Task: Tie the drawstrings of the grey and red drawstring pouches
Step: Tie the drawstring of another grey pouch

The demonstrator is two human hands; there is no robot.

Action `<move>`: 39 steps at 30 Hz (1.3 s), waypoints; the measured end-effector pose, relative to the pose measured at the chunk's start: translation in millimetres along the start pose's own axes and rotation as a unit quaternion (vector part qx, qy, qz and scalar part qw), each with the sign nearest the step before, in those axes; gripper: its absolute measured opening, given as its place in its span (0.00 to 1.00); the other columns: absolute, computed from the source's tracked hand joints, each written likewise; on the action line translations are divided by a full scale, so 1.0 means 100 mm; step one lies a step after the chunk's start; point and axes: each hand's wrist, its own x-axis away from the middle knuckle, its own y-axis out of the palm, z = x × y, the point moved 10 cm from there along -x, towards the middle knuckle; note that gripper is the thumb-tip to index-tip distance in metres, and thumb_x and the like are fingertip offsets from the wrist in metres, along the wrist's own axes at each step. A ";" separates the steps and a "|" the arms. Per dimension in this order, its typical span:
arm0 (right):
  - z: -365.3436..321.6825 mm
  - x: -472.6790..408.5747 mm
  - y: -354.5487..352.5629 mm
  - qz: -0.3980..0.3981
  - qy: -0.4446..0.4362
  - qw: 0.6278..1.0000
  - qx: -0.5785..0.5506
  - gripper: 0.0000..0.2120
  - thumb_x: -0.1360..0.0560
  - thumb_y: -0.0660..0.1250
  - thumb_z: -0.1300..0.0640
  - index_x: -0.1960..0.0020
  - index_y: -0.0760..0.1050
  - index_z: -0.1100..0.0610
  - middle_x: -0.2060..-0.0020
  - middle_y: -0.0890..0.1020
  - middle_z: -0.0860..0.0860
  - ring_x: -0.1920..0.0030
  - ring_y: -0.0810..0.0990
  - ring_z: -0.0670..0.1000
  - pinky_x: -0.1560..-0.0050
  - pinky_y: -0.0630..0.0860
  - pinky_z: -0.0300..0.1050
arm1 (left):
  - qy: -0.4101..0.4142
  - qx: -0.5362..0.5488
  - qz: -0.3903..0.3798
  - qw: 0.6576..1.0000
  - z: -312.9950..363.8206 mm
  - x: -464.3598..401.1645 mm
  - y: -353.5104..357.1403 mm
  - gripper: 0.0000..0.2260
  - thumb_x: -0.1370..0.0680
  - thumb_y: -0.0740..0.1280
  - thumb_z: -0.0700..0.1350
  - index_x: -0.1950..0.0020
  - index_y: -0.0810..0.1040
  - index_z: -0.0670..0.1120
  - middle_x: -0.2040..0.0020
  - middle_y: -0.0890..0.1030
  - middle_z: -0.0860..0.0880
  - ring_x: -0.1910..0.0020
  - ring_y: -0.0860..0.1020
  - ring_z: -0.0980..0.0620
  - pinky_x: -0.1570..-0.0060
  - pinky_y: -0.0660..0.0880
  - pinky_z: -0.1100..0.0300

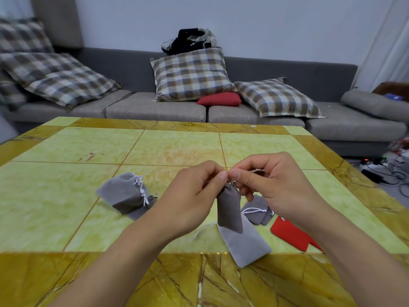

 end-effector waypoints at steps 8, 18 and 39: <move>-0.03 0.00 -0.05 0.021 -0.023 0.999 -0.027 0.11 0.24 0.68 0.68 0.46 0.83 0.58 0.71 0.80 0.53 0.70 0.77 0.47 0.68 0.74 0.38 | 0.067 -0.092 0.011 0.993 0.16 0.00 -0.04 0.15 0.17 0.59 0.46 0.63 0.68 0.43 0.70 0.68 0.50 0.70 0.65 0.55 0.68 0.66 0.59; -0.11 0.00 -0.08 0.031 -0.050 0.998 0.015 0.07 0.25 0.70 0.66 0.50 0.84 0.58 0.70 0.82 0.55 0.72 0.77 0.47 0.70 0.74 0.39 | 0.053 0.152 0.042 0.986 0.12 -0.03 -0.14 0.15 0.22 0.65 0.51 0.65 0.77 0.44 0.56 0.78 0.54 0.59 0.74 0.61 0.59 0.68 0.70; -0.18 0.01 -0.17 0.058 -0.074 0.996 0.012 0.05 0.27 0.73 0.66 0.54 0.84 0.58 0.68 0.84 0.50 0.69 0.80 0.45 0.69 0.74 0.36 | -0.038 0.279 0.048 0.958 -0.10 -0.03 -0.09 0.07 0.26 0.69 0.44 0.57 0.86 0.46 0.54 0.86 0.47 0.57 0.74 0.48 0.60 0.69 0.59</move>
